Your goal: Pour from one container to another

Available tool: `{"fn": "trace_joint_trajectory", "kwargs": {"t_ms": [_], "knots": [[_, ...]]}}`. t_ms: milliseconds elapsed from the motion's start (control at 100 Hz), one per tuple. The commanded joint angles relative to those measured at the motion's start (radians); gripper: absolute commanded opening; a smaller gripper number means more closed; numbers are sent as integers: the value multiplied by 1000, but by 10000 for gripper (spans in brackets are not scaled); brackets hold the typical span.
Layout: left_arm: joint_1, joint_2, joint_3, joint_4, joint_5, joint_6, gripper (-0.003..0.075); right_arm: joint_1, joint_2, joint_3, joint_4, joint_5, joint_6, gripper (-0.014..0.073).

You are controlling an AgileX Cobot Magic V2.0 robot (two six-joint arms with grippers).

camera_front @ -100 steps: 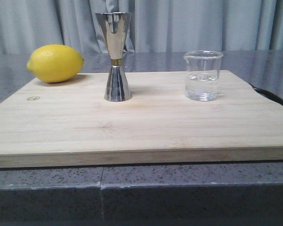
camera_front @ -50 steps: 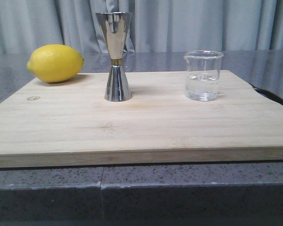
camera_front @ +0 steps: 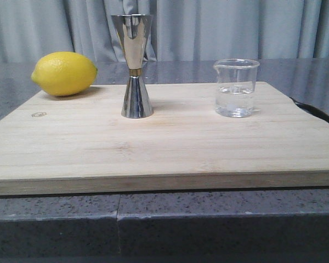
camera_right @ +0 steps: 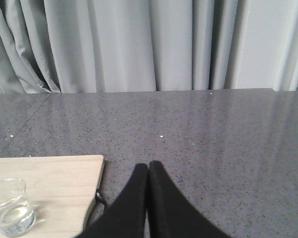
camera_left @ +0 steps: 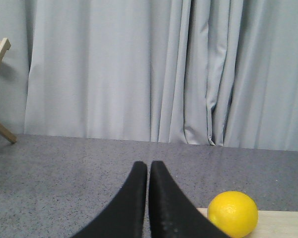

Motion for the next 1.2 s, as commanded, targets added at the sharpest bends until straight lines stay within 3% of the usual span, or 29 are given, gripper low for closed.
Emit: {"fn": "trace_joint_trajectory", "kwargs": {"t_ms": [0, 470, 520, 600, 690, 760, 860, 1190], "knots": [[1, 18, -35, -12, -64, -3, -19, -3, 19, -34, 0, -70, -6, -66], [1, 18, -21, -8, -62, -3, -9, -3, 19, -34, 0, -63, -6, -60], [1, 18, -21, 17, -57, -3, 38, -3, 19, -34, 0, -63, -4, -41], [1, 18, -21, 79, -39, -3, 204, -3, 19, -34, -7, -65, -2, 49], [1, 18, -21, 125, -23, -3, 399, -3, 19, -34, -34, -65, -2, 234], [1, 18, -21, 124, -23, -3, 466, -3, 19, -34, -46, -65, -2, 376], [1, 18, -21, 124, -25, -3, 456, -3, 19, -34, -46, -65, -2, 477], [1, 18, -21, 118, -41, -3, 406, -3, 19, -34, -40, -67, -2, 479]]}}
